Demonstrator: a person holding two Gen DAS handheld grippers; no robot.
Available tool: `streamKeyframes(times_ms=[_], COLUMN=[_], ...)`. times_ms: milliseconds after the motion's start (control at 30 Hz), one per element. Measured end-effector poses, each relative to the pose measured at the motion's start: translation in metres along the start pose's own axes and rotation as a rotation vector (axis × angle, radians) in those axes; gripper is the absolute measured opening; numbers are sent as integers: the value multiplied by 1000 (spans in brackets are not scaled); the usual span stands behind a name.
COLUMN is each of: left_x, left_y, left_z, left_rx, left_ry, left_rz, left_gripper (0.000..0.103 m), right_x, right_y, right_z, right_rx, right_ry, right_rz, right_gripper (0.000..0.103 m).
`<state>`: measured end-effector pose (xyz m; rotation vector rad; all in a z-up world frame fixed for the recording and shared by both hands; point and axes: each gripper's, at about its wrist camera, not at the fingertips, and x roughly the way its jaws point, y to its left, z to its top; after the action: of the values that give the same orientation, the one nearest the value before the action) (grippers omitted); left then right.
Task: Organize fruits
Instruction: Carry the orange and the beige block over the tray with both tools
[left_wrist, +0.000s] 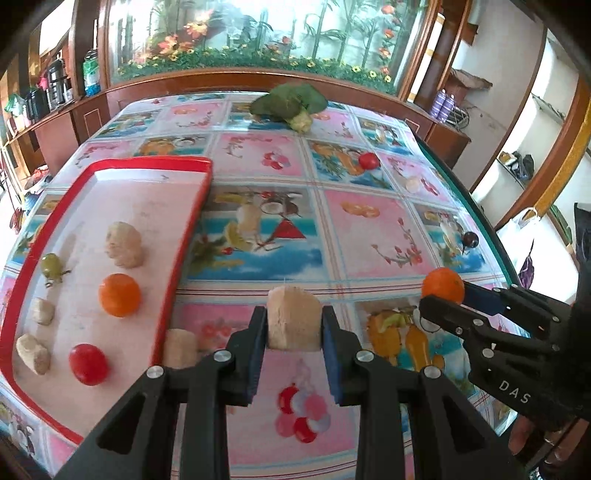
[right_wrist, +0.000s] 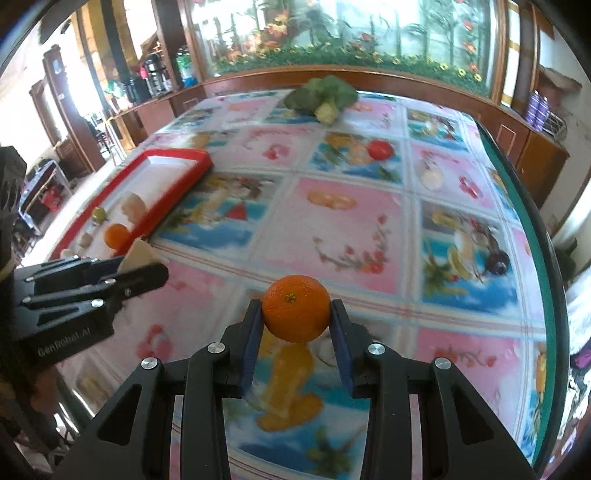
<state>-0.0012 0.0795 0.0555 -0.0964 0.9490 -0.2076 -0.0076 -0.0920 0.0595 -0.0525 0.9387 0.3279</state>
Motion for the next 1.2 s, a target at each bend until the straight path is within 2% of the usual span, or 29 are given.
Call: streamKeyframes(times_ms=[467,767,933,1200], left_x=[-17,-22,-12,20], left_y=[54,115,150,191], left_z=[6,30,48,71], left_rx=[-89,-162,-180,-217], left_ry=[-41,-72,-70,-31], left_rz=[47,116,176,222], left_gripper=[31,31,31,31], right_x=[9,32,53,98], right_y=[52,85,106,140], right_z=[27,70,97,125], right_rx=[-76,-104,-103,-99], right_ry=[-22,-37,-32,6], right_rz=[45,94,126,171], right_gripper=[35,35,35,35])
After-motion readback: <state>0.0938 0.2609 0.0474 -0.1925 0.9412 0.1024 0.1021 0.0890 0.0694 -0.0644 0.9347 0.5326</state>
